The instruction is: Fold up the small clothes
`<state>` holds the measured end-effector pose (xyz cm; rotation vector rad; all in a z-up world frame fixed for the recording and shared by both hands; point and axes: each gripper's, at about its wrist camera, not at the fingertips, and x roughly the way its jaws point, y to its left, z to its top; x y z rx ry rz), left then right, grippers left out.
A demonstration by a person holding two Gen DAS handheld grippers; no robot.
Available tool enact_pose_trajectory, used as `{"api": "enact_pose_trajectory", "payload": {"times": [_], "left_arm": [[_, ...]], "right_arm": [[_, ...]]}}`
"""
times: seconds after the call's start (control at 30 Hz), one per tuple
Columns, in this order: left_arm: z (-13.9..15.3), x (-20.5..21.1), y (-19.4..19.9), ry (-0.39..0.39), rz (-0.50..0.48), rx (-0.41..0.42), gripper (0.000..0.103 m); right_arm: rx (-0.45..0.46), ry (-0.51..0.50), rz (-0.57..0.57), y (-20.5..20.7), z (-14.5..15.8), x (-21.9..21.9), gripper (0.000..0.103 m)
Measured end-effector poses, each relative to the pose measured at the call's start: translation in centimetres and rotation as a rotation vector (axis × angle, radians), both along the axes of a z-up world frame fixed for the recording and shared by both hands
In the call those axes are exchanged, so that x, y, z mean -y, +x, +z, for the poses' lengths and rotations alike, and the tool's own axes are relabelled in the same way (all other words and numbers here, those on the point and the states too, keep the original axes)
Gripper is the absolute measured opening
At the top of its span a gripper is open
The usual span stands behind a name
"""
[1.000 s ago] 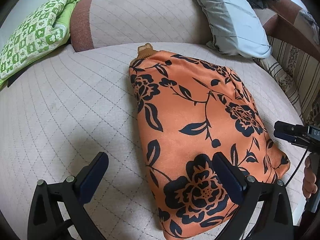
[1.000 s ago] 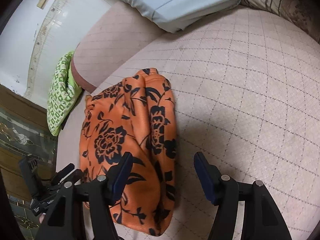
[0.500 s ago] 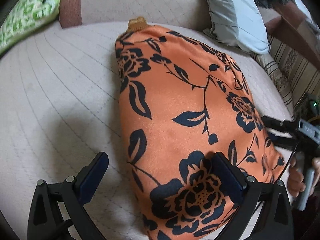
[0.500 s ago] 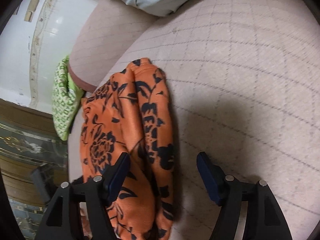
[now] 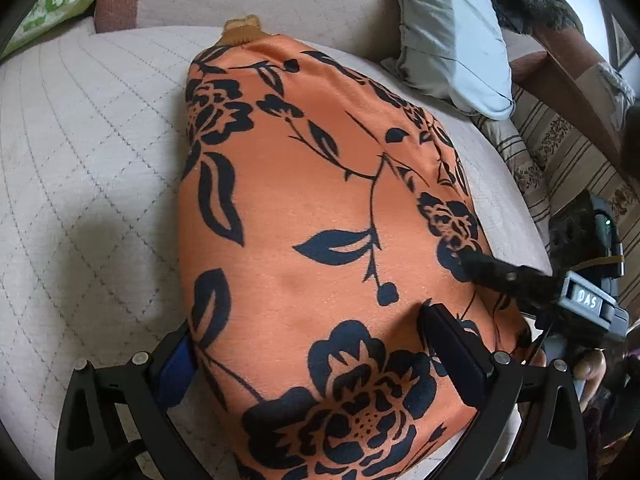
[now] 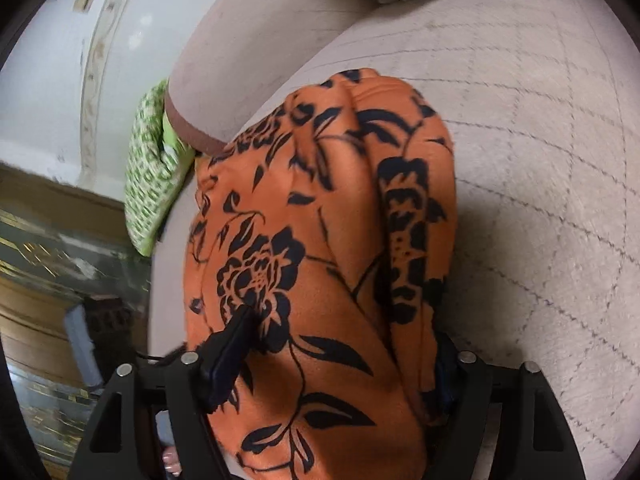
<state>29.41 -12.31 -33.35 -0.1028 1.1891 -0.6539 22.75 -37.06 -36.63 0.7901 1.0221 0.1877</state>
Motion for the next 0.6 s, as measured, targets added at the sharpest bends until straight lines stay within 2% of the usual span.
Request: {"api": "enact_pose_trajectory", "payload": {"times": [0.1, 0.2, 0.3, 0.37, 0.47, 0.6], "left_arm": [[0.3, 0.8, 0.2, -0.003, 0.006, 0.016, 0.095], [0.6, 0.5, 0.2, 0.0, 0.019, 0.029, 0.083], [0.9, 0.1, 0.3, -0.003, 0.038, 0.04, 0.069], [1.2, 0.0, 0.1, 0.011, 0.038, 0.061, 0.055], [1.5, -0.3, -0.3, 0.022, 0.035, 0.085, 0.047], [1.8, -0.8, -0.5, 0.021, 0.037, 0.091, 0.044]], "right_arm": [[0.008, -0.065, 0.01, 0.1, 0.6, -1.4, 0.059], [0.021, -0.102, 0.002, 0.1, 1.3, -2.2, 0.055], [0.037, -0.168, 0.0, 0.0, 2.2, -3.2, 0.052], [0.055, -0.202, -0.001, 0.0, 2.9, -3.9, 0.051], [0.086, -0.232, -0.003, -0.3, 3.8, -4.2, 0.048], [0.112, -0.269, 0.004, -0.5, 4.5, -5.0, 0.047]]}}
